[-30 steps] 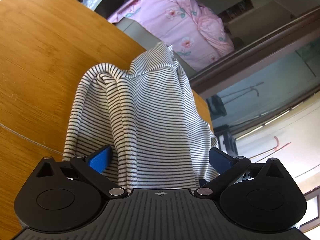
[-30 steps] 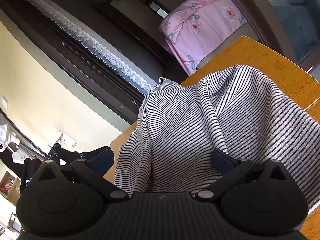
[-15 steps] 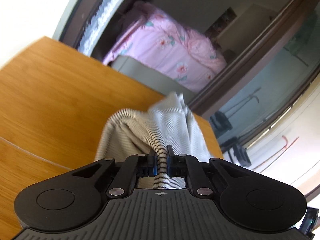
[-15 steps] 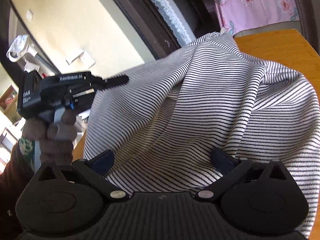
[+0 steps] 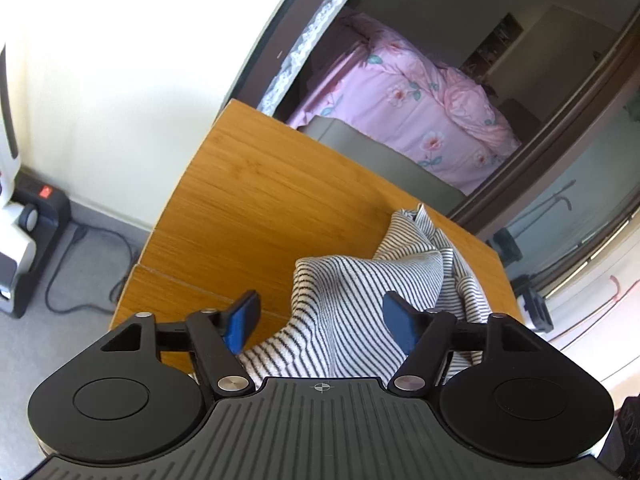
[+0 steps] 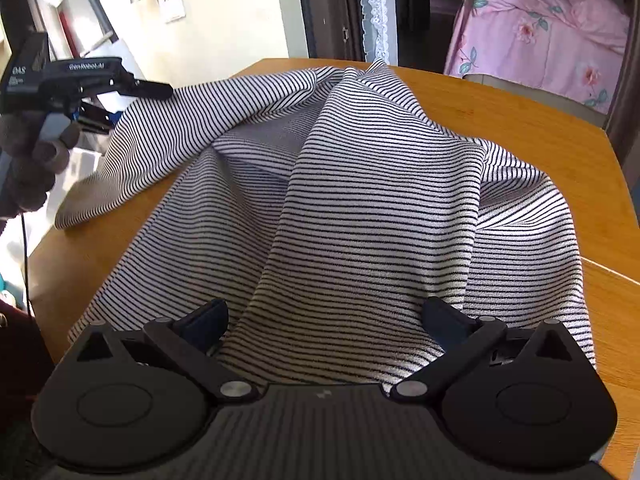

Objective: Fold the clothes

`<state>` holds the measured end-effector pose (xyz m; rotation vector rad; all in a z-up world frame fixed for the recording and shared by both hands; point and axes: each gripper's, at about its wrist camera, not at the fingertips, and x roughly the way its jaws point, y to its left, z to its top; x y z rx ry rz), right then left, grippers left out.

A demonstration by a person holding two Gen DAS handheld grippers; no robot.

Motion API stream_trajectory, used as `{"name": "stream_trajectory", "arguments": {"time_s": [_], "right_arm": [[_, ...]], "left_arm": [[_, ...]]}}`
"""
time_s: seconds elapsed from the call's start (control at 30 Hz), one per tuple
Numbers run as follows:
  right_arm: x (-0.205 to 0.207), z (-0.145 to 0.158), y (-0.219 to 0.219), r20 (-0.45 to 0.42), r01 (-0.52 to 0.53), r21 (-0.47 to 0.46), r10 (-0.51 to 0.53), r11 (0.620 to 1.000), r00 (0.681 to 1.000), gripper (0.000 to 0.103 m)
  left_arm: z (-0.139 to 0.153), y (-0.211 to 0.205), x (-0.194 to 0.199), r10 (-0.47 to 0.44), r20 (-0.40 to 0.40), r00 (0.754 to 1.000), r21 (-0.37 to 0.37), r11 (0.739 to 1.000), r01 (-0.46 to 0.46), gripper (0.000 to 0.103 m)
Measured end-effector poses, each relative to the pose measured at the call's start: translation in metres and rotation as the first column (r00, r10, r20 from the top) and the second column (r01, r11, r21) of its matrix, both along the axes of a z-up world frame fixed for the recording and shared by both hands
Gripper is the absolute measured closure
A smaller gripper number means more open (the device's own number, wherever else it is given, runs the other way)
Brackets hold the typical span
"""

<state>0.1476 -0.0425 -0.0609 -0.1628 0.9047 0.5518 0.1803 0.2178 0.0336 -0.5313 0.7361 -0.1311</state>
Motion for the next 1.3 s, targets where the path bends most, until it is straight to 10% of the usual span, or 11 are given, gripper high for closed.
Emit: {"name": "stream_trajectory", "arguments": {"time_s": [0.2,0.43,0.53,0.57,0.63,0.67,0.83,1.1,1.3], "right_arm": [[0.01,0.041,0.014,0.235,0.072,0.023,-0.075,0.997,0.969,0.027],[0.062,0.022,0.072,0.295,0.033,-0.129,0.006,0.991,0.955,0.038],[0.069,0.005,0.075,0.328,-0.014,-0.251,0.099,0.968,0.94,0.083],[0.071,0.01,0.068,0.343,-0.021,-0.259,0.112,0.966,0.932,0.095],[0.077,0.033,0.05,0.44,0.02,-0.282,0.11,0.959,0.891,0.097],[0.08,0.046,0.041,0.491,0.046,-0.292,0.109,0.955,0.864,0.098],[0.152,0.079,-0.021,0.557,0.256,-0.216,-0.096,0.942,0.825,0.098],[0.226,-0.001,-0.04,0.46,0.342,-0.291,-0.183,0.894,0.869,0.098],[0.209,0.017,-0.071,0.453,0.382,-0.145,-0.282,0.913,0.846,0.09]], "left_arm": [[0.033,-0.012,-0.03,-0.109,0.154,0.982,0.197,0.977,0.078,0.007],[0.033,-0.1,0.017,-0.386,0.171,0.907,0.424,0.859,0.286,0.003],[0.009,-0.127,0.043,-0.428,0.081,0.9,0.542,0.777,0.32,0.004],[0.001,-0.134,0.051,-0.438,0.05,0.898,0.578,0.746,0.332,0.008],[-0.012,-0.133,0.061,-0.446,-0.01,0.895,0.629,0.693,0.352,0.068],[-0.014,-0.128,0.065,-0.444,-0.022,0.896,0.634,0.687,0.356,0.077],[-0.007,-0.08,0.096,-0.305,0.026,0.952,0.597,0.769,0.23,0.093],[-0.014,-0.031,0.138,-0.049,0.025,0.999,0.586,0.81,0.025,0.097],[0.018,-0.054,0.111,-0.149,0.108,0.983,0.476,0.876,0.08,0.051]]}}
